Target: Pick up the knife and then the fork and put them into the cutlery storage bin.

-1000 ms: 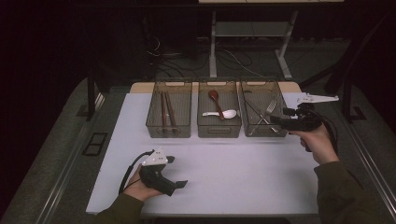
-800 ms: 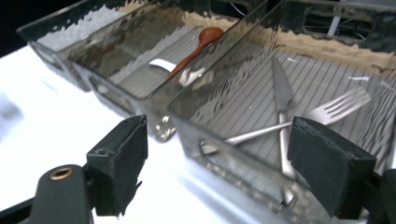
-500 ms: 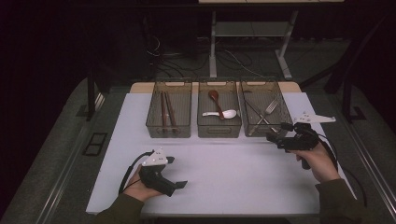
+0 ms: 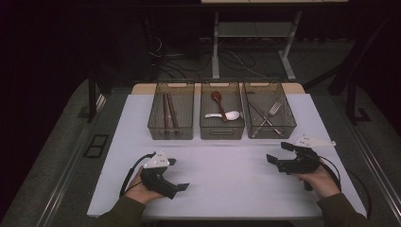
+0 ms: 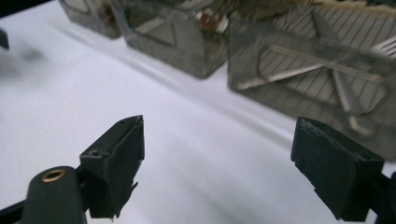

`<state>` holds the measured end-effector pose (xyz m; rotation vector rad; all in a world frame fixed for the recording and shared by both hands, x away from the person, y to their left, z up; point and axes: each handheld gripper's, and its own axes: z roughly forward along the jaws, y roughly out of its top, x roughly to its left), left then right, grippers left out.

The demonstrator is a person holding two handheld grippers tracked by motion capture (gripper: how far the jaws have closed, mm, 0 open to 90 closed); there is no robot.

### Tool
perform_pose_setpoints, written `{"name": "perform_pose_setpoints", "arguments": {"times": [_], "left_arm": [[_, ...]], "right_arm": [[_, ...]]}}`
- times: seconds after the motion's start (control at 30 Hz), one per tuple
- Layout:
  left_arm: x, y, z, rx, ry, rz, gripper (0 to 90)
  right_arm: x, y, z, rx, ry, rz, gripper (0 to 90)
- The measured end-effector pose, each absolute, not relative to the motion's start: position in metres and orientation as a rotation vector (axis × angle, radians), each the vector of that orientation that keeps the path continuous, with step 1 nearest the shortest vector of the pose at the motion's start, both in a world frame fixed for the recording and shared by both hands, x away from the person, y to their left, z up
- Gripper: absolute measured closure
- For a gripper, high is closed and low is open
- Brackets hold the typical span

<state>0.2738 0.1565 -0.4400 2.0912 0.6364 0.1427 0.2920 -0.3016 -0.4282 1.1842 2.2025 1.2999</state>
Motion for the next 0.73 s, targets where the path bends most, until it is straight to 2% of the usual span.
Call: {"name": "perform_pose_setpoints", "arguments": {"times": [0.73], "left_arm": [[0.277,0.161,-0.439,2.085,0.652,0.158,0.0]], "right_arm": [[0.254,-0.29,-0.444,1.102,2.315,1.257,17.6]]}}
